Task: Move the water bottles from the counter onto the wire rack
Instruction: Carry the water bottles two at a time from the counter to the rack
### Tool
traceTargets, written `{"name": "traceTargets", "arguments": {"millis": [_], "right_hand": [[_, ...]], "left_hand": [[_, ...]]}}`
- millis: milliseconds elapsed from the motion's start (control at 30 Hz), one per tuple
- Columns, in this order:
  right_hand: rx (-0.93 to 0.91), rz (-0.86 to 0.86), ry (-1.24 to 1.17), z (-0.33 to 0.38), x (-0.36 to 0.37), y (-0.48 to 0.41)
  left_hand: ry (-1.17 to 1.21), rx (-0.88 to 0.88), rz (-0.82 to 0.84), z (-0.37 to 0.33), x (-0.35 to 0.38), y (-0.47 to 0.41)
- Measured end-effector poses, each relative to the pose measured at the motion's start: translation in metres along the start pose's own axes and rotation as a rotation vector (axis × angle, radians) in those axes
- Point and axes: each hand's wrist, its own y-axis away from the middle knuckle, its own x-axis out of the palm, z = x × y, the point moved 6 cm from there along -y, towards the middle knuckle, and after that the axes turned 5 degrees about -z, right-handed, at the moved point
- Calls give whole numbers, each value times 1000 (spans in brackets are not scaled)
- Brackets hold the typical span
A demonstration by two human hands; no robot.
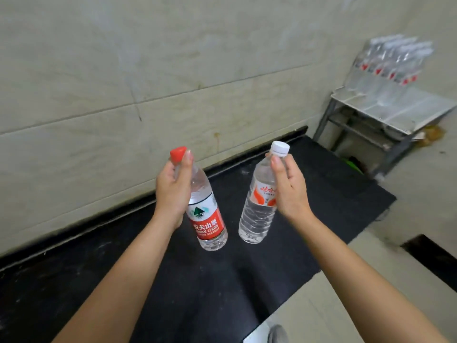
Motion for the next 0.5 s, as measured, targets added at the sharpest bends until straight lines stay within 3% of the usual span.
{"name": "traceTargets", "arguments": {"millis": [267,500], "right_hand": [[-73,-239,16,16,-157,3],[-107,-317,1,-3,-319,-13]], "left_hand": [[37,14,275,-19,151,66],[50,67,408,-21,313,143]]}}
